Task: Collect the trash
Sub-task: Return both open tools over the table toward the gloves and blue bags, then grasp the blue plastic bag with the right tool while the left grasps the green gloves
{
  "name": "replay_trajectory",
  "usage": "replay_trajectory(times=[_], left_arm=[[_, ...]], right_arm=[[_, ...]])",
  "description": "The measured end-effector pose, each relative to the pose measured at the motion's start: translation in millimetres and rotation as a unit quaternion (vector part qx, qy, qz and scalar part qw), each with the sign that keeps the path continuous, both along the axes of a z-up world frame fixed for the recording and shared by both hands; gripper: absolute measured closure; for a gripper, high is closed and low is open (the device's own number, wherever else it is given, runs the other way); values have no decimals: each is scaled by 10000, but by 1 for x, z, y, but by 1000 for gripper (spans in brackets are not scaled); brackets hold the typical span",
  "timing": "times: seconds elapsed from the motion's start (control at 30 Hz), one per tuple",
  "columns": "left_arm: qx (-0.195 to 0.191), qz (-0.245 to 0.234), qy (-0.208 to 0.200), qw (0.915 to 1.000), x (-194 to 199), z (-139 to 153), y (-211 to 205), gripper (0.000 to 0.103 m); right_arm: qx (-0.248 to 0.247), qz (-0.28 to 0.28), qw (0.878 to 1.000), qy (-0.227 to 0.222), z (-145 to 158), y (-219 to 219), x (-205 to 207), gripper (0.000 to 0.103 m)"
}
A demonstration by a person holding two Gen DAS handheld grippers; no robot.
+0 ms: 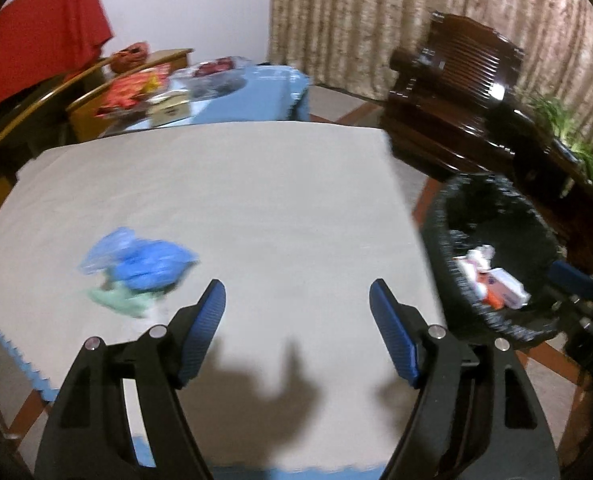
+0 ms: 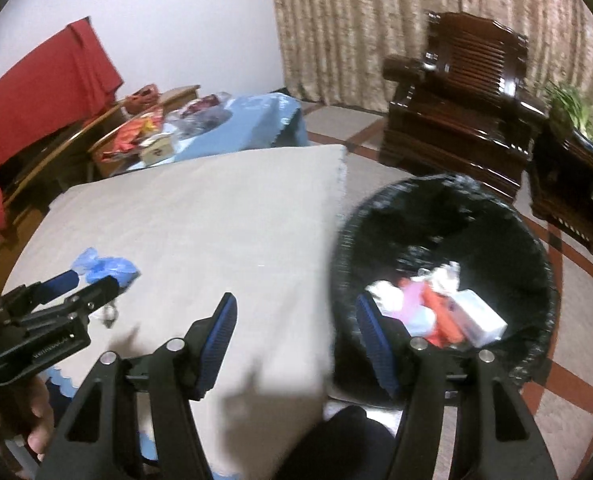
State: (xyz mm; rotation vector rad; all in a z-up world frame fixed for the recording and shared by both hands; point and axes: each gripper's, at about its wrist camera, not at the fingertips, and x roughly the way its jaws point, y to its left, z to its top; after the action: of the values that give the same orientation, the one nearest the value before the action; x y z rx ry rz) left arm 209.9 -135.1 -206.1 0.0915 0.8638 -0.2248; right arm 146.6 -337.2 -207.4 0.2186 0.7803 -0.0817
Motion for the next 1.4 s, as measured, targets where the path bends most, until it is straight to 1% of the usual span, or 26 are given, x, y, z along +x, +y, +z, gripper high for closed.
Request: replay_trajectory(times=[0.23,0.33,0.53,0.7,0.9,1.03,1.2,1.4], left_arm=[[156,493,-94,9986,6,-1,91,30],[201,608,-151,9978,7,0,125,30],[242,696,-271,9969,11,-2,174,26],[269,694,-333,9967,18,-11,201,26],[251,740,-406,9961,31,-25,232,26],[141,791,-376,9961,42,-36,247,26],[46,784,-382,9962,53,-47,261,26],[-36,815,-355,9960,67,-61,277,26]], right_arm=[[-24,399,9992,-28,2,69,21,42],[-58,532,9986,-24,1,94,29,42],[-77,817,9966,8,-7,150,50,42],[-82,994,9950,17,-20,195,69,42],[-85,1112,9938,25,-32,228,93,42],[-129,1243,9922,14,-40,255,110,41],[-139,1294,9915,58,-50,277,132,41],[-139,1316,9911,160,-68,293,150,39]])
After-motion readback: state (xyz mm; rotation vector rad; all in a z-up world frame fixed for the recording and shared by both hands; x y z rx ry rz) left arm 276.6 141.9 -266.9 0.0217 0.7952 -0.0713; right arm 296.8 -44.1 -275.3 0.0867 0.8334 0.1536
